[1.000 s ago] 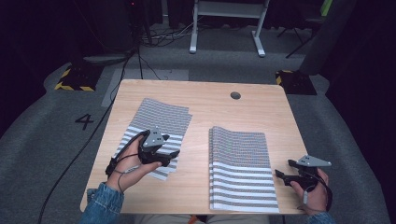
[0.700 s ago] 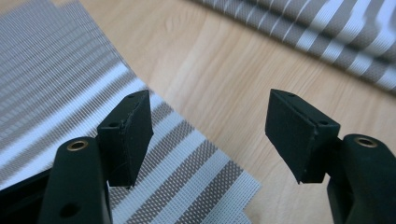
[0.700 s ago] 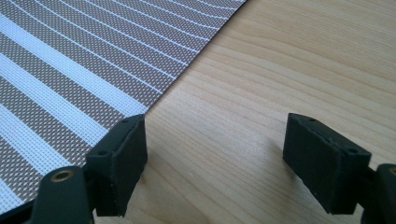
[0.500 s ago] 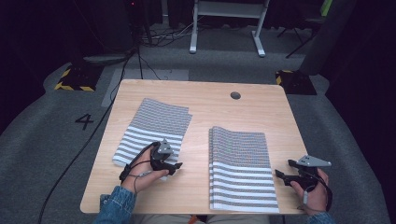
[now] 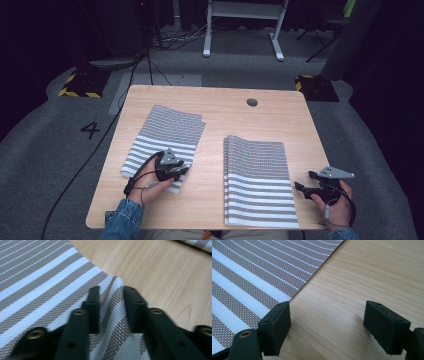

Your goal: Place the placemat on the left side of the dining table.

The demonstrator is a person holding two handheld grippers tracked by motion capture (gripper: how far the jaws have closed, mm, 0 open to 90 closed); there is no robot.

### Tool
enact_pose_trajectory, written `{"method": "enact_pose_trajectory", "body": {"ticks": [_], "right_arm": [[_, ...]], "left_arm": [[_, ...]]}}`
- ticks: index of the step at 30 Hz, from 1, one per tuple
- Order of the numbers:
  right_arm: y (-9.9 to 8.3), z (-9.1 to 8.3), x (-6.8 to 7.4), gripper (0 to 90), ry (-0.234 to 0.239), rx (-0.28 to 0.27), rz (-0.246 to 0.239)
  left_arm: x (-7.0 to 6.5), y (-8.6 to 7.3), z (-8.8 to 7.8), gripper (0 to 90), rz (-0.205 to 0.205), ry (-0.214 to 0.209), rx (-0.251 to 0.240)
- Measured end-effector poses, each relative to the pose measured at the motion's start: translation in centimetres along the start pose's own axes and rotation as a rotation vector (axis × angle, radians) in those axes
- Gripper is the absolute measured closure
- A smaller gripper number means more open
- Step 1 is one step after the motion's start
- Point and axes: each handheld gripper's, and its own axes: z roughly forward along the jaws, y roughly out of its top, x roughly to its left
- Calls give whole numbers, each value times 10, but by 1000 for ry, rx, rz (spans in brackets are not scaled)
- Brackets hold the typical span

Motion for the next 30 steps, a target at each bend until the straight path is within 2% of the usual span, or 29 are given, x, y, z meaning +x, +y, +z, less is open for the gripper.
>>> {"method": "enact_pose_trajectory", "body": {"ticks": [1,3,4,8,12,14,15,16,17,18,19,20,21,22,24,25,26,27,28,29,30], "right_arm": [[0,0,0,222,0,0,0],[0,0,0,222,0,0,0],[0,0,0,223,0,0,0],[0,0,0,223,1,0,-2],[0,0,0,223,0,0,-2],[0,0,0,223,0,0,-1],[0,0,0,223,0,0,-1],[0,0,0,223,0,0,-1],[0,0,0,223,0,0,-1],[0,0,0,223,0,0,-2],[0,0,0,223,1,0,-1],[0,0,0,223,0,0,-2],[0,0,0,223,1,0,-1],[0,0,0,223,1,0,-1],[0,0,0,223,0,0,-1],[0,0,0,223,0,0,-1],[0,0,0,223,0,0,-1],[0,0,0,223,0,0,-1],[0,0,0,223,0,0,-2],[0,0,0,223,0,0,-2],[0,0,0,223,0,0,-1]], "left_arm": [[3,2,-2,785,-6,0,7],[3,3,-4,834,-25,-29,20],[2,4,-6,844,-15,-28,23],[-11,0,-9,862,16,-102,29],[-30,-8,-17,865,82,-150,44],[-34,-10,-20,866,95,-160,45],[-41,-13,-26,866,128,-180,58],[-45,-15,-29,866,133,-186,52],[-47,-16,-33,865,157,-191,54],[-47,-16,-33,865,157,-191,54],[-48,-16,-39,864,181,-194,55],[-48,-16,-39,864,181,-194,55],[-47,-15,-48,862,181,-185,22],[-47,-15,-48,862,181,-185,22],[-45,-12,-59,861,151,-165,-24],[-43,-7,-68,862,137,-128,-71],[-43,-7,-68,862,137,-128,-71],[-40,0,-78,863,135,-86,-116],[-38,4,-84,863,131,-65,-146],[-38,4,-84,863,131,-65,-146],[-34,11,-95,863,123,-31,-192]]}}
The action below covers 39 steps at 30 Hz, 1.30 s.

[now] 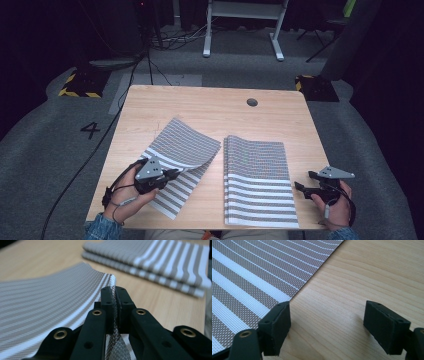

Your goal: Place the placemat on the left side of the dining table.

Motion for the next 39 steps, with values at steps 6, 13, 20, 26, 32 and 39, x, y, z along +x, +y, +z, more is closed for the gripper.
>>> {"method": "enact_pose_trajectory", "body": {"ticks": [6,13,20,26,32,39], "right_arm": [[0,0,0,223,0,0,-1],[0,0,0,223,0,-1,-1],[0,0,0,223,0,-1,-1],[0,0,0,223,0,-1,-1],[0,0,0,223,0,0,0],[0,0,0,223,0,-1,-1]], "left_arm": [[22,11,-20,863,-75,120,-105],[65,0,-37,862,-198,335,-136],[89,-24,-44,860,-243,444,-59],[103,-52,-59,855,-294,541,10],[109,-68,-83,708,-354,696,33],[102,-56,-92,411,-354,785,4]]}}
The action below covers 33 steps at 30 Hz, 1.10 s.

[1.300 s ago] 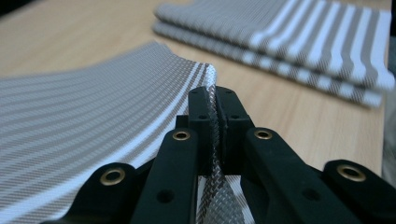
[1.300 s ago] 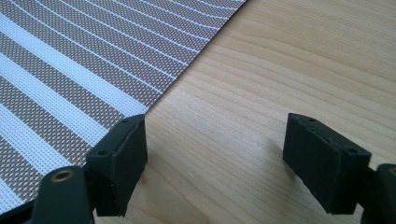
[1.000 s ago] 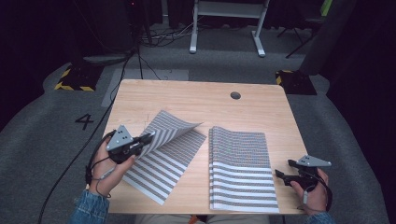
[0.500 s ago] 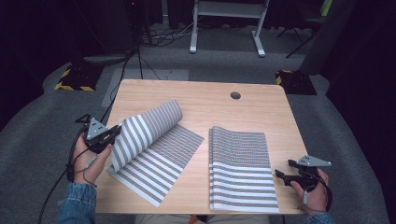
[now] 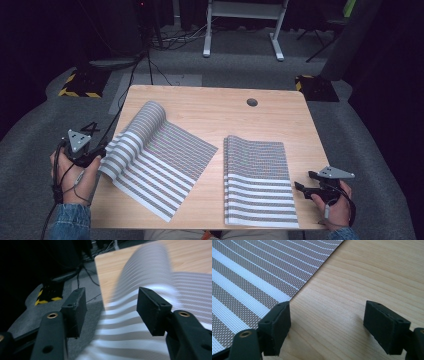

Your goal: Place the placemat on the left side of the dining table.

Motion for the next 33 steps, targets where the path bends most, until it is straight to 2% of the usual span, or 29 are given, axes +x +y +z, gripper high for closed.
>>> {"method": "enact_pose_trajectory", "body": {"ticks": [2,3,4,9,10,14,16,17,18,19,20,24,25,26,28,30,33], "right_arm": [[0,0,0,223,0,0,0],[0,0,0,223,0,0,0],[0,0,0,223,0,0,0],[0,0,0,223,0,0,0],[0,0,0,223,0,0,0],[0,0,0,223,0,0,0],[0,0,0,223,1,0,1],[0,0,0,223,0,0,0],[0,0,0,223,0,0,0],[0,0,0,223,0,0,0],[0,0,0,223,1,1,1],[0,0,0,223,0,0,0],[0,0,0,223,0,0,0],[0,0,0,223,0,0,0],[0,0,0,223,0,0,0],[0,0,0,223,0,1,1],[0,0,0,223,0,1,0]], "left_arm": [[-10,5,0,406,8,-42,-11],[-21,9,2,404,18,-80,-26],[-21,9,2,402,18,-80,-26],[-64,25,8,390,61,-207,-46],[-81,31,11,383,75,-247,-47],[-117,42,19,376,89,-341,-42],[-134,46,24,374,91,-372,-42],[-134,46,24,373,91,-372,-42],[-150,50,28,371,98,-407,-35],[-150,50,28,369,98,-407,-35],[-161,51,32,369,91,-428,-29],[-187,54,45,365,94,-487,4],[-198,53,55,365,72,-515,30],[-198,53,55,365,72,-515,30],[-210,50,66,365,42,-541,59],[-220,46,77,365,49,-549,91],[-235,40,92,365,26,-553,128]]}}
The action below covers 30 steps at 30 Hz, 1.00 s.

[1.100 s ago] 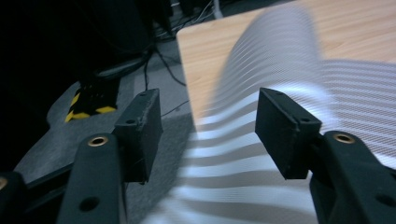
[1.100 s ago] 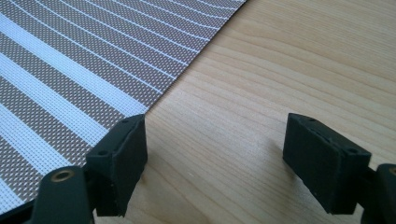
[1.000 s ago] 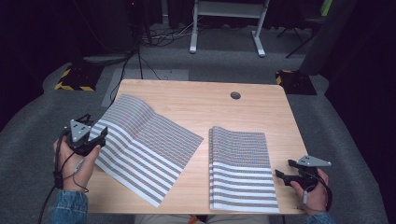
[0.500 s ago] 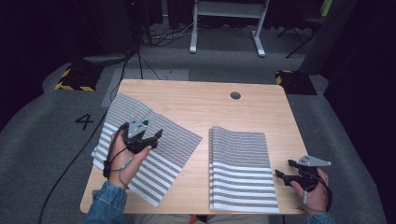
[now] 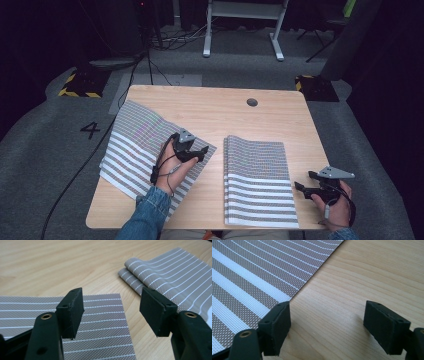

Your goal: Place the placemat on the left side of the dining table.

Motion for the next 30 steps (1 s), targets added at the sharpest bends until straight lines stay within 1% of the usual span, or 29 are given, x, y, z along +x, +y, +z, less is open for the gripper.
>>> {"method": "enact_pose_trajectory", "body": {"ticks": [1,2,3,4,5,6,7,9,10,11,12,13,14,15,16,19,20,21,22,24,25,26,27,28,30], "right_arm": [[0,0,0,223,0,0,0],[0,0,0,223,0,0,0],[0,0,0,223,0,0,0],[0,0,0,223,0,0,0],[0,0,0,223,0,0,0],[0,0,0,223,0,0,0],[0,0,0,223,0,0,0],[0,0,0,223,0,0,0],[0,0,0,223,0,0,0],[0,0,0,223,0,0,0],[0,0,0,224,0,0,0],[0,0,0,224,0,0,0],[0,0,0,224,0,0,0],[0,0,0,224,0,0,0],[0,0,0,224,0,0,0],[0,0,0,224,0,0,0],[0,0,0,224,0,0,0],[0,0,0,224,0,0,0],[0,0,0,224,0,0,0],[0,0,0,224,0,0,0],[0,0,0,224,0,0,0],[0,0,0,224,0,0,0],[0,0,0,224,0,0,0],[0,0,0,224,0,0,0],[0,0,0,224,0,0,0]], "left_arm": [[0,0,0,364,0,0,0],[-1,-1,8,362,-11,2,24],[-1,-1,8,361,-11,2,24],[0,-3,16,358,-12,7,52],[0,-4,20,357,-16,12,64],[0,-4,20,356,-16,12,64],[0,-6,24,352,-10,28,84],[0,-8,31,340,-2,45,111],[0,-9,35,340,11,56,126],[1,-12,38,318,14,79,160],[2,-13,41,315,10,91,165],[2,-15,42,309,9,92,173],[3,-16,43,303,0,96,177],[3,-16,43,298,0,96,177],[3,-16,45,288,0,101,166],[1,-16,46,274,7,103,170],[-1,-15,47,248,17,116,180],[-2,-15,48,237,23,113,183],[-4,-15,49,222,26,127,180],[-5,-16,49,212,26,127,173],[-5,-16,49,217,26,127,173],[-6,-17,49,233,45,119,163],[-7,-18,49,251,49,108,162],[-7,-18,48,278,58,111,158],[-7,-18,48,292,56,112,158]]}}
